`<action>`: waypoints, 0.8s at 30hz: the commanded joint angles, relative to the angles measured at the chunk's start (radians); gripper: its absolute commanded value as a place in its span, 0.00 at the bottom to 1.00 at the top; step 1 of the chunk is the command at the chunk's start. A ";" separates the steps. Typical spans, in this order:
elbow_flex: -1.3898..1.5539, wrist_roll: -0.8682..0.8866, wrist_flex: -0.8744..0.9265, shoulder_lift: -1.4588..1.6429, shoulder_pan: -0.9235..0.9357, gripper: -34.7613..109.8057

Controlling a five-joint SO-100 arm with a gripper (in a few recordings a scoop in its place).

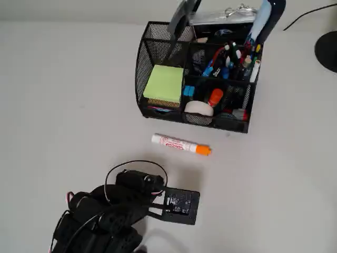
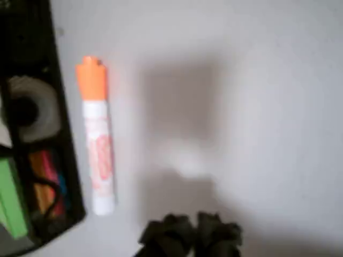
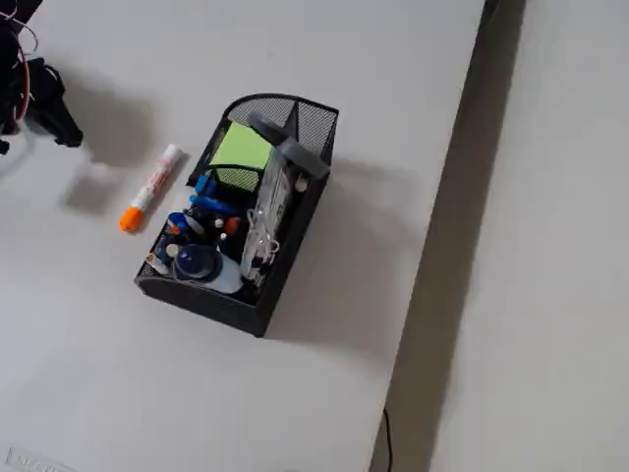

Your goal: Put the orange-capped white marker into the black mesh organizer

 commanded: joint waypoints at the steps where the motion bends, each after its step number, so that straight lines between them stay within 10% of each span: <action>1: -0.005 0.008 0.003 0.006 0.011 0.24; 19: -0.133 -0.193 -0.044 -0.002 0.075 0.30; 24: -0.362 -0.186 -0.138 -0.403 -0.006 0.34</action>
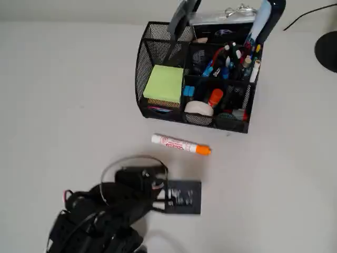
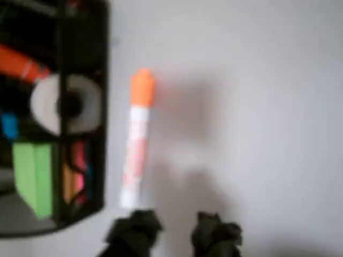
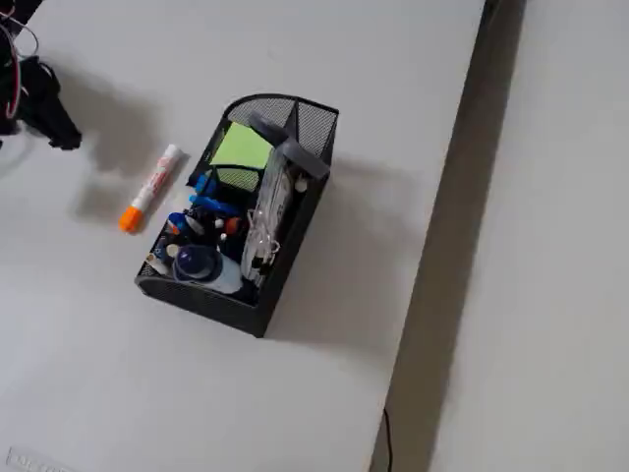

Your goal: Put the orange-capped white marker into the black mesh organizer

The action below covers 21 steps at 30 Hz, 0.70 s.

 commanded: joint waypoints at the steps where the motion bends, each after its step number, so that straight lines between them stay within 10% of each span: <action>1: -0.281 -0.008 -0.095 -0.408 -0.029 0.34; 21: -0.847 0.132 -0.186 -1.405 -0.083 0.40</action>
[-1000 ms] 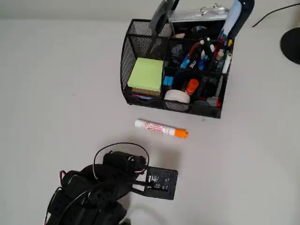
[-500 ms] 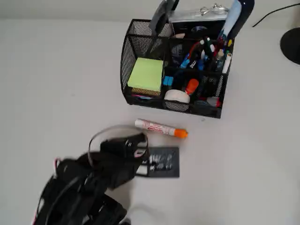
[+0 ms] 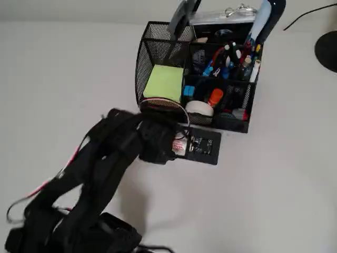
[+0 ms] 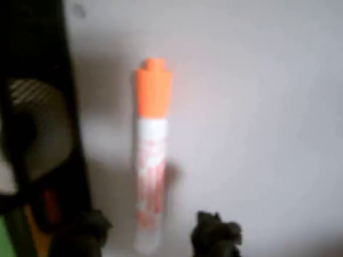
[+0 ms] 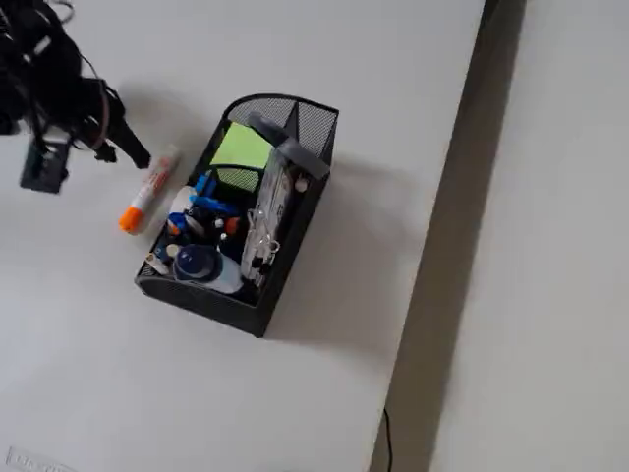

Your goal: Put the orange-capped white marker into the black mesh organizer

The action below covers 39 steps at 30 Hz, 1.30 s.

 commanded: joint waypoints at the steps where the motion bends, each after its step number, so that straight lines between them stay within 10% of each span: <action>1: -0.118 0.009 -0.026 -0.103 -0.008 0.40; 39: -0.288 -0.173 0.066 -0.287 0.000 0.24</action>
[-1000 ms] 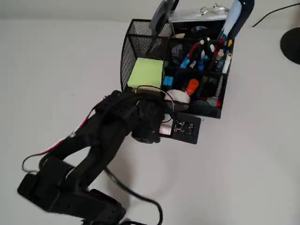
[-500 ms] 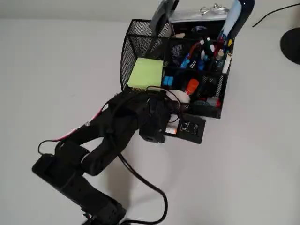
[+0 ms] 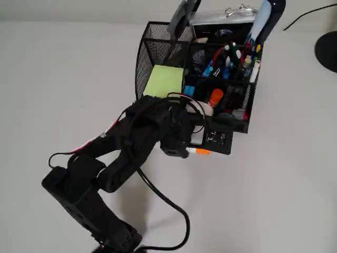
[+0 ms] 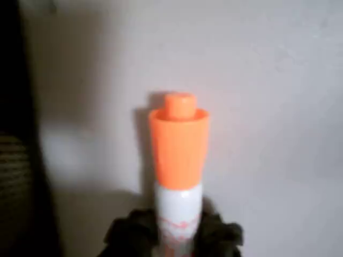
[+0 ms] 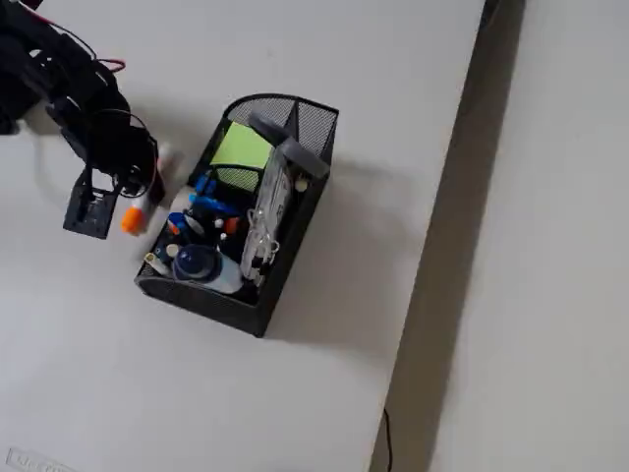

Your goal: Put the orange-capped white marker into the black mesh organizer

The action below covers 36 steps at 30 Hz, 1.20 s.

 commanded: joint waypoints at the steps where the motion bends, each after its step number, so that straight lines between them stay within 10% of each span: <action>1: -0.029 -0.077 0.086 0.155 -0.026 0.24; 12: -0.103 -0.321 0.224 0.675 -0.069 0.24; 22: -0.089 -0.718 -0.347 0.787 0.052 0.24; 36: 0.006 -0.818 -0.966 0.502 0.075 0.24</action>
